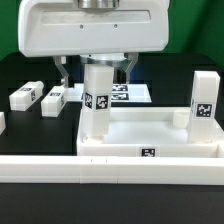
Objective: Assemble desk
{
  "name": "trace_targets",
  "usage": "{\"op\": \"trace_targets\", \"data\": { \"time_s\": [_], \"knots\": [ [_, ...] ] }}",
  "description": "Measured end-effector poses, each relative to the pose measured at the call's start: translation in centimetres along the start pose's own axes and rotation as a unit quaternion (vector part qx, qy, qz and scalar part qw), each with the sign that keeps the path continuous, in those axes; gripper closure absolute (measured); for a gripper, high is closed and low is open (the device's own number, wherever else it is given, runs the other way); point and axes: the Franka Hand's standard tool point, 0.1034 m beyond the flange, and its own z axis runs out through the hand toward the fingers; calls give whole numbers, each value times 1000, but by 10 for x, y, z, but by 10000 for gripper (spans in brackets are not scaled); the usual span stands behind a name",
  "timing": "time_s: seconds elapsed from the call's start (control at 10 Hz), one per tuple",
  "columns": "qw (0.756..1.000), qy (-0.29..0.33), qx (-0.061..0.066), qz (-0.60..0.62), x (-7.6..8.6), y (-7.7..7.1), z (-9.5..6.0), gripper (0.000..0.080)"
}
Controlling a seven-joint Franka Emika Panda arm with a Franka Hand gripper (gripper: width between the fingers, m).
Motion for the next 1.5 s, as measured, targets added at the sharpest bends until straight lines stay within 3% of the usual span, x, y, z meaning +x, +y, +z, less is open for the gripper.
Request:
{"op": "trace_targets", "data": {
  "time_s": [0.2,0.4,0.5,0.6,1.0,1.3,1.5],
  "knots": [
    [999,-1,-2,-39,0,0,0,151],
    [999,-1,-2,-39,0,0,0,432],
    [999,-1,-2,-39,0,0,0,432],
    [999,-1,-2,-39,0,1,0,511],
    [1000,-1,-2,-15,0,1,0,511],
    [991,1,5,131,-1,0,1,511],
    [972,1,5,233,-1,0,1,509]
  ]
}}
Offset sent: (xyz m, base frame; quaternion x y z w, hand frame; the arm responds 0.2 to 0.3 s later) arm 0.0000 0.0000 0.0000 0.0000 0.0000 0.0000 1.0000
